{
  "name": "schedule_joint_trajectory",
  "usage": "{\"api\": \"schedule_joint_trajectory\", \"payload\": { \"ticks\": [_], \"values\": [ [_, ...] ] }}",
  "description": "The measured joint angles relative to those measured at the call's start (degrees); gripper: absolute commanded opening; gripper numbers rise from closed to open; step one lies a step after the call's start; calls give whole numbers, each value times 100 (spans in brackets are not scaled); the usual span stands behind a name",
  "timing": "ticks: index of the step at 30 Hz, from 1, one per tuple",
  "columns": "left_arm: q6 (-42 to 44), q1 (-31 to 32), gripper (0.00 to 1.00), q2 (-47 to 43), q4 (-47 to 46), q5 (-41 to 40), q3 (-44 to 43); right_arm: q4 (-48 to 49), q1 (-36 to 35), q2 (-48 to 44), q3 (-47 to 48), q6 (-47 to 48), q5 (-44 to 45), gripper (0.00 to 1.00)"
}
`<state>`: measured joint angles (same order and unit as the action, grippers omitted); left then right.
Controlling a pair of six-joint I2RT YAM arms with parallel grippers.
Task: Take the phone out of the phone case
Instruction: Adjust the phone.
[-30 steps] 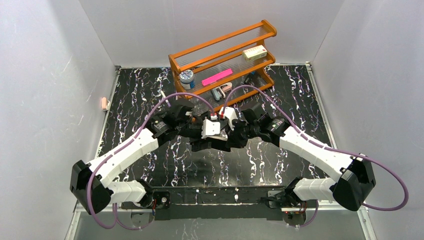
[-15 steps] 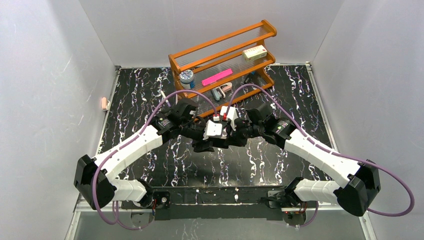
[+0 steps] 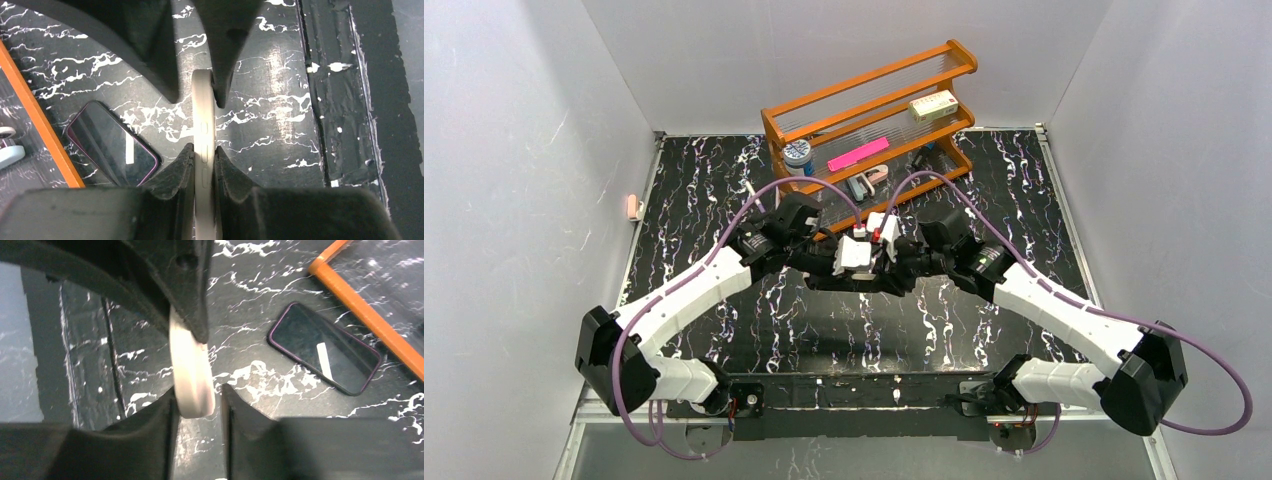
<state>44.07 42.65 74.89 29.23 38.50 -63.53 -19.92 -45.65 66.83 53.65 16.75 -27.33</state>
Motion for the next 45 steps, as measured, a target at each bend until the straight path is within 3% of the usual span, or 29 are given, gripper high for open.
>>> {"api": "schedule_joint_trajectory", "payload": {
  "ticks": [2,10,17,23,34,45],
  "values": [
    [-262,20,0,-87,-153,-181,111,374,24,-103,-153,-2,151,68],
    [-1703,15,0,-428,-922,-1353,699,2081,170,-850,-1145,-299,743,98],
    [-3329,-50,0,-737,-2020,-2468,1121,3204,214,-1049,-1711,-1266,1665,99],
    [-4896,-155,0,-920,-2903,-3591,1416,3604,221,-1064,-1779,-2415,2599,99],
    [-7783,-245,0,-2420,-4881,-5455,3228,4507,234,-916,-2223,-4712,2688,99],
    [-10347,-258,0,-2402,-6701,-5908,4247,6129,236,525,-2243,-7003,1735,96]
  ]
}}
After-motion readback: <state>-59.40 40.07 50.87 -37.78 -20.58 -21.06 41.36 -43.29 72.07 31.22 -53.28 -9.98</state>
